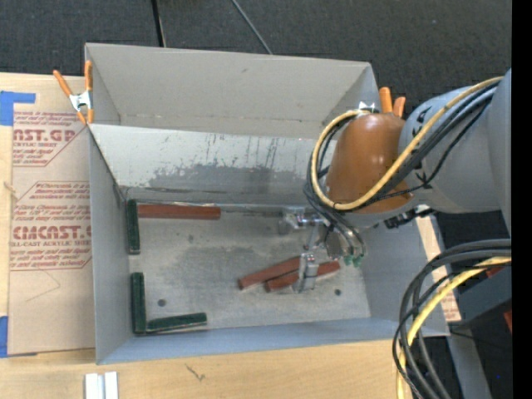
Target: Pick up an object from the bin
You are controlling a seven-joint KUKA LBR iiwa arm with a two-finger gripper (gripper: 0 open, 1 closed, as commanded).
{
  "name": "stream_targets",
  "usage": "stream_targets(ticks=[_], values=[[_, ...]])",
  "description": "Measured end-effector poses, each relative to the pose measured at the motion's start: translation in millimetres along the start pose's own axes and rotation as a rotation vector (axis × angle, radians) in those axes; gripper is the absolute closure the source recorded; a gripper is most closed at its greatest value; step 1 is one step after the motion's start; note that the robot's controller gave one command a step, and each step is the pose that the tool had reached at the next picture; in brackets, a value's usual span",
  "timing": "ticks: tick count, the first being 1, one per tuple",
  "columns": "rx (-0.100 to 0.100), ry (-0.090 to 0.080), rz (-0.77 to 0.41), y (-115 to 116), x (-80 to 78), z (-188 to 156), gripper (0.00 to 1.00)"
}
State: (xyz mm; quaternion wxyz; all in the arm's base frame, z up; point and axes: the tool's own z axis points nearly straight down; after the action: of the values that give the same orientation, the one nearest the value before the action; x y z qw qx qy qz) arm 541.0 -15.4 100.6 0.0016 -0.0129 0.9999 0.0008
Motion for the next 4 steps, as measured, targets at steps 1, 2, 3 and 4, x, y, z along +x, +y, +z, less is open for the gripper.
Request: stream_targets(ticks=[1,2,3,4], values=[[0.001,0.002,-0.013,-9.9,-6.6,30.1,0.00],[0.001,0.001,0.112,-19.0,0.4,30.6,1.00],[0.001,0.001,0.113,-19.1,0.4,30.6,1.00],[0.001,0.009,0.113,-18.7,2.5,24.9,1.00]])
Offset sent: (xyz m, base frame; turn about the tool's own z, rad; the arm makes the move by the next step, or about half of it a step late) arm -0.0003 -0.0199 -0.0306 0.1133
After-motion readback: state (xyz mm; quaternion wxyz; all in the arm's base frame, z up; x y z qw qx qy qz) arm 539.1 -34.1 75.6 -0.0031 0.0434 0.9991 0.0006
